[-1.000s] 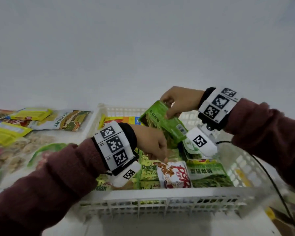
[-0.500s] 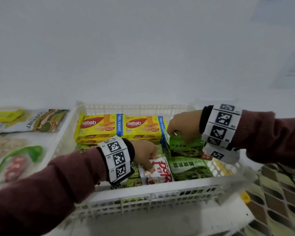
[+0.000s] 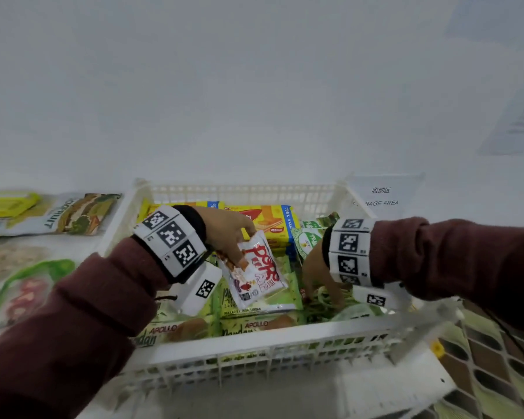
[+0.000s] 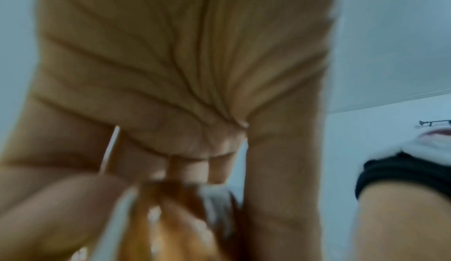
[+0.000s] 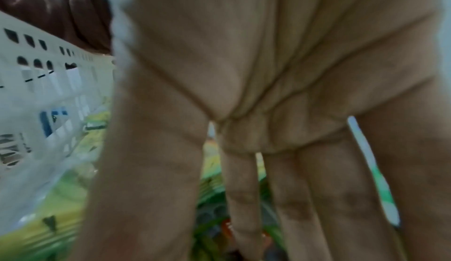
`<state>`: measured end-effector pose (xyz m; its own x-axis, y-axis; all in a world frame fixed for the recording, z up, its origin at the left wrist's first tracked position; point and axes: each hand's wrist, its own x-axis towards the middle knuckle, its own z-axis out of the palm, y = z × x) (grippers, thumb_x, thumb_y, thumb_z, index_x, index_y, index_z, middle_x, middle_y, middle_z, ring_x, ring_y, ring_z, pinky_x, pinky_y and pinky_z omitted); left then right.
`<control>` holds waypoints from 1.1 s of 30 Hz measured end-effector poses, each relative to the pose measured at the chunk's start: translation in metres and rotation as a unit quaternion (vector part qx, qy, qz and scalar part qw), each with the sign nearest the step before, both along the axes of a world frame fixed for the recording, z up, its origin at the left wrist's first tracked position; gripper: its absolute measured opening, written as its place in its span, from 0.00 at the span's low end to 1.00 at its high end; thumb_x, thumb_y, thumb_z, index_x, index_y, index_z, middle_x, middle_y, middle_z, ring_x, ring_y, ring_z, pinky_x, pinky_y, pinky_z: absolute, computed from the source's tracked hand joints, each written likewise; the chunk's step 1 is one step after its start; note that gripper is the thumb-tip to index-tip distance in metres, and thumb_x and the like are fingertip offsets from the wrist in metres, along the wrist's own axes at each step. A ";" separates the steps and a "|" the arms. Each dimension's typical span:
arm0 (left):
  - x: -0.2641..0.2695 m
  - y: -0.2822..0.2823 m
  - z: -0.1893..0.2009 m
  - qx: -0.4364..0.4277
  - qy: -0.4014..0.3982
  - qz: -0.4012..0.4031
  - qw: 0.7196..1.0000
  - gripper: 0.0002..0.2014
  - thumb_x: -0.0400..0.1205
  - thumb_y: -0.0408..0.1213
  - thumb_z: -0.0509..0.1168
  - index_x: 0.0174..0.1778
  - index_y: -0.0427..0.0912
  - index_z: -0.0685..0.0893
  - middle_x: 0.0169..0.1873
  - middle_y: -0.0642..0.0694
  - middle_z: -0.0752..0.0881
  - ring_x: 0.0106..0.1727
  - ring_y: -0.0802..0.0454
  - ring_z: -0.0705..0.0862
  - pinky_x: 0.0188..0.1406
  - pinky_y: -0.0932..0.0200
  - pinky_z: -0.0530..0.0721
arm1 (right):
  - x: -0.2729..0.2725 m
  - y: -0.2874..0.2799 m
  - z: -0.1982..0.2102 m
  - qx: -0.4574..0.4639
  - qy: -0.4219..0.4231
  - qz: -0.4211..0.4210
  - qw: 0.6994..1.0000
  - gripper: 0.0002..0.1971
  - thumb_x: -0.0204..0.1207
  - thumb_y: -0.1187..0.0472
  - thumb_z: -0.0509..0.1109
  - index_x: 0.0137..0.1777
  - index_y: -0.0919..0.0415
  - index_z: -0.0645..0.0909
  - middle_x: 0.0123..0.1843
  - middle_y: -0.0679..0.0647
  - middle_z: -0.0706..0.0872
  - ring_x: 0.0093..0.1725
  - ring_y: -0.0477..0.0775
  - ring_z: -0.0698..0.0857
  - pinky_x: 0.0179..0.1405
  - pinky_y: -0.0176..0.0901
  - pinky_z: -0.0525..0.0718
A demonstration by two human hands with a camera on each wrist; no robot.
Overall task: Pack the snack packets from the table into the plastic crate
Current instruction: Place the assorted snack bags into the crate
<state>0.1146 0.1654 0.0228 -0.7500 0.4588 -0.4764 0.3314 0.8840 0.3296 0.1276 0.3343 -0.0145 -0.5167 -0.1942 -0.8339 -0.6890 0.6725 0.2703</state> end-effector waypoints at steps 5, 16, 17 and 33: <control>-0.005 -0.008 0.001 0.047 -0.005 0.002 0.999 0.28 0.78 0.36 0.69 0.74 0.45 0.69 0.64 0.44 0.82 0.63 0.45 0.82 0.61 0.52 0.80 | 0.003 0.011 -0.016 -0.009 0.065 0.095 0.993 0.21 0.75 0.54 0.70 0.67 0.62 0.79 0.66 0.58 0.82 0.63 0.60 0.82 0.61 0.46 0.81; -0.001 0.017 0.007 0.199 -0.046 0.028 0.979 0.24 0.76 0.27 0.69 0.63 0.47 0.68 0.33 0.48 0.86 0.29 0.55 0.82 0.27 0.68 0.81 | 0.000 0.045 0.079 -0.125 0.118 -0.064 0.983 0.19 0.73 0.66 0.72 0.65 0.63 0.80 0.55 0.56 0.87 0.43 0.50 0.82 0.49 0.35 0.80; 0.001 0.024 0.010 0.209 -0.050 0.017 0.977 0.27 0.76 0.26 0.69 0.64 0.51 0.64 0.33 0.43 0.85 0.29 0.51 0.80 0.27 0.68 0.80 | 0.001 0.055 0.088 -0.149 0.153 -0.089 0.973 0.19 0.72 0.65 0.73 0.63 0.62 0.82 0.49 0.55 0.88 0.41 0.51 0.81 0.49 0.38 0.81; 0.007 0.157 -0.038 0.016 -0.047 -0.170 0.984 0.18 0.76 0.31 0.71 0.59 0.33 0.75 0.56 0.41 0.78 0.48 0.45 0.79 0.39 0.62 0.81 | 0.014 0.126 0.058 -0.144 0.267 -0.172 0.937 0.33 0.73 0.46 0.72 0.70 0.66 0.66 0.63 0.58 0.79 0.54 0.54 0.76 0.36 0.40 0.68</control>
